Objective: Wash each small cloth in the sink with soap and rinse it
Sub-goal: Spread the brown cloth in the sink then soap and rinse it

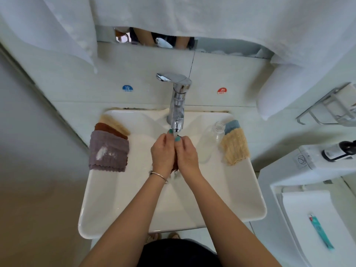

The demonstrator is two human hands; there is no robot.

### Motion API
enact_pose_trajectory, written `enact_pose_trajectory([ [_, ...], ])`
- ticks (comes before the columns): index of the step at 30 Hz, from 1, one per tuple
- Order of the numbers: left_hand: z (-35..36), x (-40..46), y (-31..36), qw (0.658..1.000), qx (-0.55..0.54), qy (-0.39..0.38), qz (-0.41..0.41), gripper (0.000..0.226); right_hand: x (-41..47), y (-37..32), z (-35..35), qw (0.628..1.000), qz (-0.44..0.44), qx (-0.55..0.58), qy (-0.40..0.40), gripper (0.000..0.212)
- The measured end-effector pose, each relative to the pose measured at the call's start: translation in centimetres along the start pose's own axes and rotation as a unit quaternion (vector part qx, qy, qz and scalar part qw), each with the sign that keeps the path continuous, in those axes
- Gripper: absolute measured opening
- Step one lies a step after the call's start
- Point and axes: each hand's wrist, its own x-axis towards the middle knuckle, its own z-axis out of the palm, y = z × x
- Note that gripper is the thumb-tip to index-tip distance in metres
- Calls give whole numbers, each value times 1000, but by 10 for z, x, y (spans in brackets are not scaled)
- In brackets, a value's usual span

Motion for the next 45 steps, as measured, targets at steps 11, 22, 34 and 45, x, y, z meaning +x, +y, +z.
enact_pose_trajectory([
  [11,-9,-15,-1,991,-32,-119,55,19,-10,8,-33,992,-1,122,-15,19],
  [22,-33,-4,-18,994,-93,-46,20,6,-11,1,-1,996,-39,74,26,5],
  [34,-43,1,-29,996,-55,-67,-1,13,-16,6,6,995,-26,96,-5,7],
  [45,-26,-8,-16,995,-89,-37,14,16,-16,16,-7,994,14,104,16,10],
])
